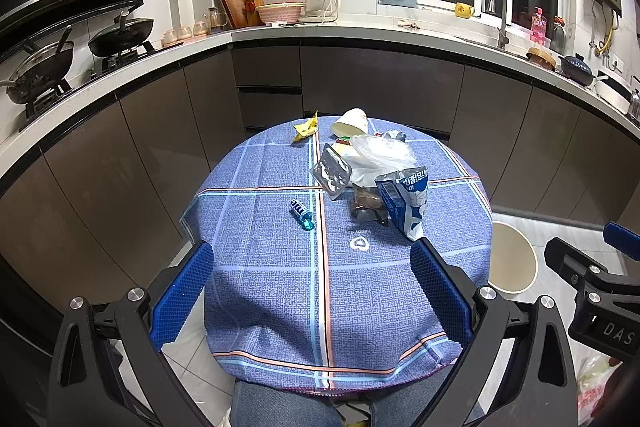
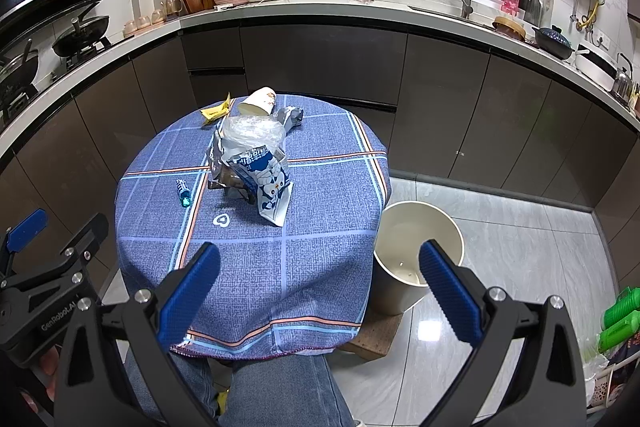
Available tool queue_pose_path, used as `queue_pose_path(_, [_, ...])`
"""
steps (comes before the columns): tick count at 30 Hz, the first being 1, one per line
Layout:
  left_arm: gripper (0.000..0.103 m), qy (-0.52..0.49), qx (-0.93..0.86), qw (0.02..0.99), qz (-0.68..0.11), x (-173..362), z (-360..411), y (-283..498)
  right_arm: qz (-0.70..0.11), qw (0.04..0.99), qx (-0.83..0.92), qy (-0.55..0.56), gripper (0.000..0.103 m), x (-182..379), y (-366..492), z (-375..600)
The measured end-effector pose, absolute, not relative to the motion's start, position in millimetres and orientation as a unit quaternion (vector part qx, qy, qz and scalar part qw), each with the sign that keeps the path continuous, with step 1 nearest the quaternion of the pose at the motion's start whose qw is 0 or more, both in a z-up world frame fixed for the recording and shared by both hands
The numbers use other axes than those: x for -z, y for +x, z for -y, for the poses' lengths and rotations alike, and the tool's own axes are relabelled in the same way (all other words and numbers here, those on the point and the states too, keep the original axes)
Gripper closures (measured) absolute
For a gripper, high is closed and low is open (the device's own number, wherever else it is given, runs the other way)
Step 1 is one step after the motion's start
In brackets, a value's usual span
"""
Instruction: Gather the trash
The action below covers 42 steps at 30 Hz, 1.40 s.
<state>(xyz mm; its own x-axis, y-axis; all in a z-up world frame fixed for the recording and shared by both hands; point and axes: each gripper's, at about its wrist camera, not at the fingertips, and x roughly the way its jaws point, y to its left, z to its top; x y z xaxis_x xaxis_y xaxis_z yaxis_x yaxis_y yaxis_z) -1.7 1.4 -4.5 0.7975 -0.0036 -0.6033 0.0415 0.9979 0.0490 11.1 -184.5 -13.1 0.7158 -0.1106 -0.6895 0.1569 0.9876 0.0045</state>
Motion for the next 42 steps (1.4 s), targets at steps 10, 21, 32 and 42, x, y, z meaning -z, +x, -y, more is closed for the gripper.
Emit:
queue_pose_path(10, [0.008, 0.030, 0.012, 0.947, -0.318, 4.4, -1.5, -1.6, -0.369, 0.926, 0.072, 0.029, 0.003, 10.6, 11.5, 185.3])
queue_pose_path(21, [0.008, 0.029, 0.012, 0.947, -0.319, 5.3, -1.9, -2.0, -0.369, 0.926, 0.072, 0.028, 0.003, 8.2, 10.8, 186.7])
queue_pose_path(32, [0.008, 0.030, 0.012, 0.947, -0.319, 5.7, -1.0, 1.0, -0.369, 0.926, 0.071, 0.025, 0.003, 10.7, 13.9, 181.7])
queue_pose_path(42, [0.008, 0.029, 0.011, 0.947, -0.319, 6.8, -1.2, 1.1, -0.369, 0.926, 0.070, 0.026, 0.003, 11.1, 13.4, 181.1])
